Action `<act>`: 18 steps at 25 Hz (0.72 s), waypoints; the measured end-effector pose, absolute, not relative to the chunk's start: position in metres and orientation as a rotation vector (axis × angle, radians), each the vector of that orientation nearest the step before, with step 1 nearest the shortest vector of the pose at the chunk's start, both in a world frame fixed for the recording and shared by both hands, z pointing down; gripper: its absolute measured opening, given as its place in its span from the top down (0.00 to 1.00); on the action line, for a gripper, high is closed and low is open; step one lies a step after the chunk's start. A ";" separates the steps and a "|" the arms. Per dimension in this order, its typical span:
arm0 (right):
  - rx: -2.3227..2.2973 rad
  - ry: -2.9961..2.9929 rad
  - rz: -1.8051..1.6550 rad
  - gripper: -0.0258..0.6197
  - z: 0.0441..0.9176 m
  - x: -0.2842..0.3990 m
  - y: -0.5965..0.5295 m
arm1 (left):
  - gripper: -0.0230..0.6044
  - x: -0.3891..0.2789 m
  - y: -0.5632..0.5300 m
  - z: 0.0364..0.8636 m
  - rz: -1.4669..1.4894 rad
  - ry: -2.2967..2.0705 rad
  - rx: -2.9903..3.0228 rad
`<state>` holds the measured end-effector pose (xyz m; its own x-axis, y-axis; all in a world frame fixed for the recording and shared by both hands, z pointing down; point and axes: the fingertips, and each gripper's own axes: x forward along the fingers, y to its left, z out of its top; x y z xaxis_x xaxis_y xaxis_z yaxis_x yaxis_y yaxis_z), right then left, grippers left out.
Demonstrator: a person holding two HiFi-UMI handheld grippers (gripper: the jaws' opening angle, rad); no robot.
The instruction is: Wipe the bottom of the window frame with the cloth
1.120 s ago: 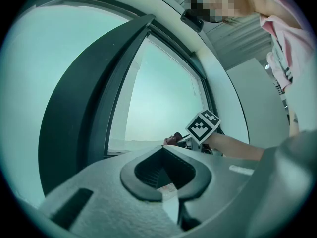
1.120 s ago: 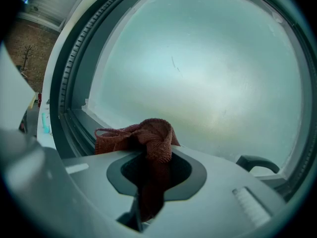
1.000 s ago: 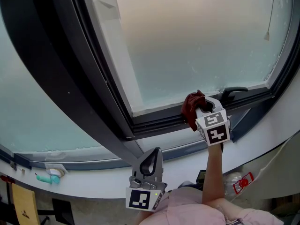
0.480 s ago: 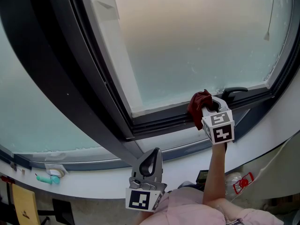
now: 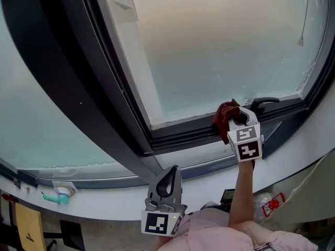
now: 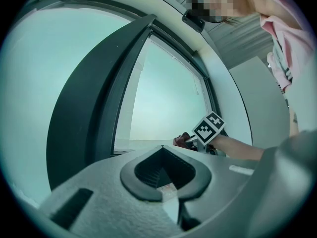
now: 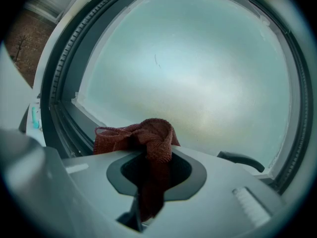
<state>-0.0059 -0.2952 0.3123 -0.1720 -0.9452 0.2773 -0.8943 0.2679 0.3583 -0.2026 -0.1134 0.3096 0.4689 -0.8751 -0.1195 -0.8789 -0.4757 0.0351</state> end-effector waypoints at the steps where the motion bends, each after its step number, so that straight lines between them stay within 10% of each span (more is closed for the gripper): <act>1: 1.661 -2.086 -0.183 0.86 0.312 -0.007 -0.295 | 0.97 -0.204 -0.112 0.309 0.190 1.599 -2.660; 18: 1.293 -2.277 -0.714 0.85 0.280 -0.198 -0.219 | 0.97 -0.230 -0.064 0.316 0.153 1.669 -2.641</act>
<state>-0.1975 -0.2194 0.2801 -0.4764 -0.8724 0.1090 -0.6540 0.4345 0.6193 -0.2296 -0.0640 0.3162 0.4260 -0.9003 -0.0900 -0.9016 -0.4306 0.0402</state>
